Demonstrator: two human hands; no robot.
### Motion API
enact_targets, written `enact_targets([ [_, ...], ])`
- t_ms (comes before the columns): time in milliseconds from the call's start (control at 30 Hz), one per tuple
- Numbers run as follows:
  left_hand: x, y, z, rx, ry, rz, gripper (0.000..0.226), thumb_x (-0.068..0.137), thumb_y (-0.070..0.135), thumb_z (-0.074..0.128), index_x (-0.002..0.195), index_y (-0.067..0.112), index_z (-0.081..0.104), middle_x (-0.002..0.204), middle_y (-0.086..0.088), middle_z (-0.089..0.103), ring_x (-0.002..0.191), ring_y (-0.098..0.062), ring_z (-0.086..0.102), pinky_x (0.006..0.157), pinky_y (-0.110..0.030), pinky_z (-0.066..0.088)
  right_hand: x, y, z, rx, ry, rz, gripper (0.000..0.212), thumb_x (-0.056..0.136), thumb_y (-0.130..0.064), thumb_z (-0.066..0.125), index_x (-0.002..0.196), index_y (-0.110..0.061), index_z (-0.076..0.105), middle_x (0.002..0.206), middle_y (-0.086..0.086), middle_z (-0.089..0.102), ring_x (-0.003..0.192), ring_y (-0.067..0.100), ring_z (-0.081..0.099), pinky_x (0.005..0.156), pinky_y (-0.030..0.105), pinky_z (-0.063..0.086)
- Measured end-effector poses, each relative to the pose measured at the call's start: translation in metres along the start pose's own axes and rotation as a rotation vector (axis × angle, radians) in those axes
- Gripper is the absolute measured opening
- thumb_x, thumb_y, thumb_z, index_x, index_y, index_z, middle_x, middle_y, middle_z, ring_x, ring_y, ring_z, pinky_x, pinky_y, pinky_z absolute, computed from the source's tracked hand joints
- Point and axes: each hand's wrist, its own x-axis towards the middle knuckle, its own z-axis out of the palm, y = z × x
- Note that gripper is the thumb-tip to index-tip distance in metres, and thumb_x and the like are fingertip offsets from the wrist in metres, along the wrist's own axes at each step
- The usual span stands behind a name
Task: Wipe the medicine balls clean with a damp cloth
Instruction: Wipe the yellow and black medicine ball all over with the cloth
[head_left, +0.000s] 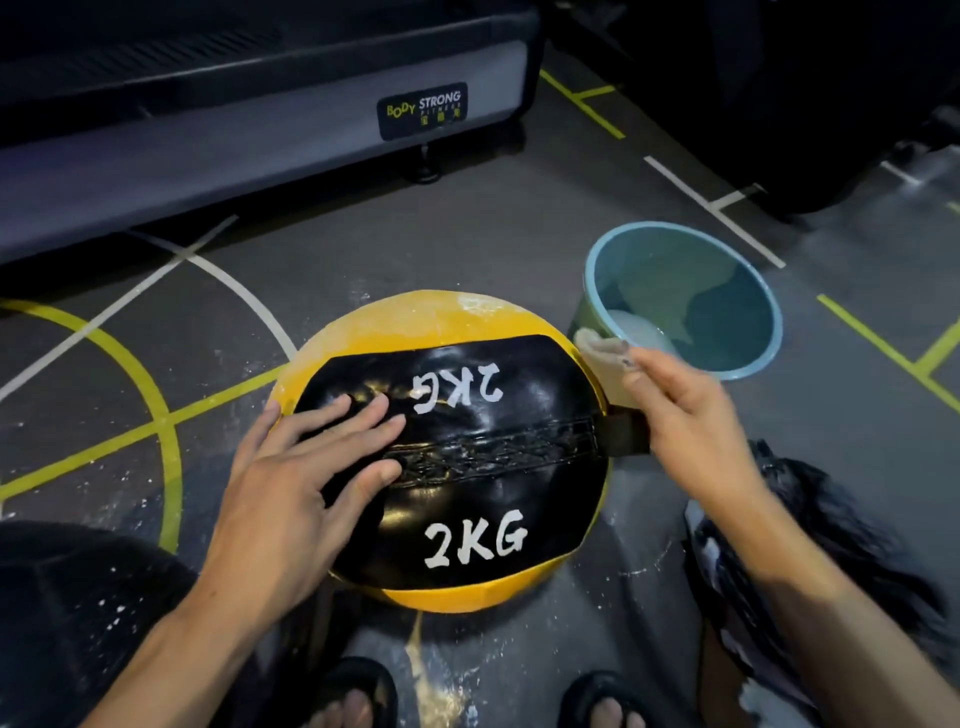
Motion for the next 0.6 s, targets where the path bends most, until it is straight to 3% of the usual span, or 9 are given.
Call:
enact_targets([
  [100, 0.003, -0.005, -0.001, 0.001, 0.005, -0.017, 0.041, 0.094, 0.061, 0.051, 0.132, 0.051, 0.061, 0.143, 0.036, 0.051, 0.143, 0.003, 0.039, 0.125, -0.051, 0.019, -0.033, -0.002, 0.023, 0.116, -0.008, -0.044, 0.027, 0.104, -0.016, 0.056, 0.122, -0.028, 0.073, 0.118, -0.009, 0.075, 0.113, 0.009, 0.068, 0.103, 0.047, 0.052],
  [200, 0.005, -0.008, -0.003, 0.009, -0.015, 0.0, 0.041, 0.093, 0.061, 0.051, 0.131, 0.049, 0.063, 0.143, 0.034, 0.052, 0.144, 0.002, 0.039, 0.124, -0.055, 0.021, -0.077, 0.004, 0.023, -0.015, 0.022, -0.103, 0.028, 0.1, -0.03, 0.054, 0.117, -0.043, 0.072, 0.096, 0.003, 0.077, 0.08, 0.023, 0.072, 0.075, 0.047, 0.06],
  [267, 0.008, -0.007, -0.003, -0.011, -0.036, 0.018, 0.04, 0.094, 0.06, 0.051, 0.13, 0.05, 0.064, 0.143, 0.035, 0.052, 0.146, 0.004, 0.036, 0.126, -0.054, 0.017, -0.08, 0.003, 0.008, -0.078, 0.053, -0.081, 0.027, 0.092, -0.035, 0.051, 0.101, -0.048, 0.073, 0.084, -0.004, 0.075, 0.069, 0.023, 0.068, 0.065, 0.038, 0.057],
  [333, 0.013, -0.005, -0.003, -0.011, -0.044, 0.031, 0.036, 0.097, 0.059, 0.054, 0.131, 0.05, 0.063, 0.143, 0.035, 0.051, 0.146, 0.005, 0.033, 0.126, -0.053, 0.015, -0.067, -0.001, -0.008, -0.143, 0.171, -0.018, 0.024, 0.086, -0.038, 0.049, 0.086, -0.048, 0.071, 0.078, -0.013, 0.072, 0.066, 0.009, 0.065, 0.065, 0.028, 0.053],
  [433, 0.015, -0.005, -0.004, -0.017, -0.048, 0.016, 0.034, 0.098, 0.049, 0.062, 0.131, 0.049, 0.063, 0.144, 0.033, 0.051, 0.147, 0.006, 0.032, 0.127, -0.053, 0.013, -0.054, -0.016, -0.019, -0.114, 0.301, -0.065, 0.023, 0.099, -0.026, 0.055, 0.097, -0.039, 0.073, 0.089, -0.02, 0.074, 0.081, 0.002, 0.067, 0.075, 0.023, 0.052],
  [500, 0.018, -0.004, -0.005, -0.004, -0.048, 0.024, 0.033, 0.098, 0.05, 0.062, 0.131, 0.05, 0.063, 0.144, 0.034, 0.051, 0.147, 0.006, 0.033, 0.127, -0.053, 0.014, -0.054, -0.026, -0.006, -0.081, 0.203, -0.168, 0.028, 0.103, -0.013, 0.056, 0.113, -0.031, 0.075, 0.105, -0.021, 0.075, 0.094, 0.003, 0.071, 0.087, 0.022, 0.054],
  [600, 0.023, -0.003, -0.004, 0.008, -0.047, 0.025, 0.036, 0.094, 0.048, 0.061, 0.13, 0.051, 0.063, 0.143, 0.035, 0.051, 0.146, 0.006, 0.034, 0.126, -0.053, 0.018, -0.074, -0.023, 0.022, -0.242, 0.065, -0.406, 0.027, 0.096, -0.012, 0.056, 0.114, -0.018, 0.076, 0.115, -0.009, 0.075, 0.091, -0.005, 0.066, 0.083, 0.024, 0.058],
])
